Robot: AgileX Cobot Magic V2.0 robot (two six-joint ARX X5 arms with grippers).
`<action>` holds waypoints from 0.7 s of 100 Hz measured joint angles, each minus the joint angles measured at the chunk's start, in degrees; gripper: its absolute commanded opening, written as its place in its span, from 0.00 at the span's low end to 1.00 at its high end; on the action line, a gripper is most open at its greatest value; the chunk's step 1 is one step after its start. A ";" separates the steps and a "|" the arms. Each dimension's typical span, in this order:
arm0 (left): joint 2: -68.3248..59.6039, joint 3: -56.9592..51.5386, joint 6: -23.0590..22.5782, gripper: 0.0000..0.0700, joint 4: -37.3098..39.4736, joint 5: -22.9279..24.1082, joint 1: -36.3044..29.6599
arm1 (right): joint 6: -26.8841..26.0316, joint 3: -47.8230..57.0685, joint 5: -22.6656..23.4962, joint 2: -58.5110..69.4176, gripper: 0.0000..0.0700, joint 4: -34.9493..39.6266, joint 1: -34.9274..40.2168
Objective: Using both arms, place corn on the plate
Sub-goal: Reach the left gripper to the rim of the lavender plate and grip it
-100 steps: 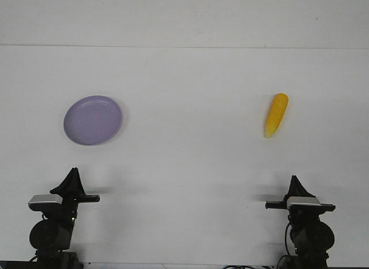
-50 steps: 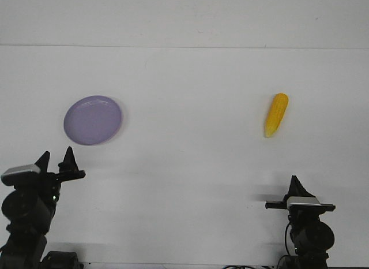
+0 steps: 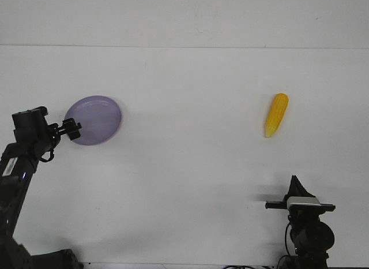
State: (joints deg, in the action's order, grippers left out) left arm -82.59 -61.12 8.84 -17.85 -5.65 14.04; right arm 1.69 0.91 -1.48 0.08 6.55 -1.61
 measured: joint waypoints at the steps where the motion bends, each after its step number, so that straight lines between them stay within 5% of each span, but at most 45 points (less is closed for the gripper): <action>1: -0.76 -0.39 0.02 0.65 -0.09 -0.13 0.13 | 0.00 0.00 0.00 0.00 0.02 0.00 0.00; 50: -17.51 -4.50 -0.37 0.58 6.01 -0.33 1.31 | 0.00 0.00 0.00 0.00 0.02 0.00 0.00; 70: -17.70 -4.55 -0.37 0.17 7.56 -0.33 1.31 | 0.00 0.00 0.00 0.00 0.02 0.00 0.00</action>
State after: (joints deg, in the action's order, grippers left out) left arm -100.29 -65.67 8.47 -10.28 -5.98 15.35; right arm 1.69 0.91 -1.48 0.08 6.55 -1.61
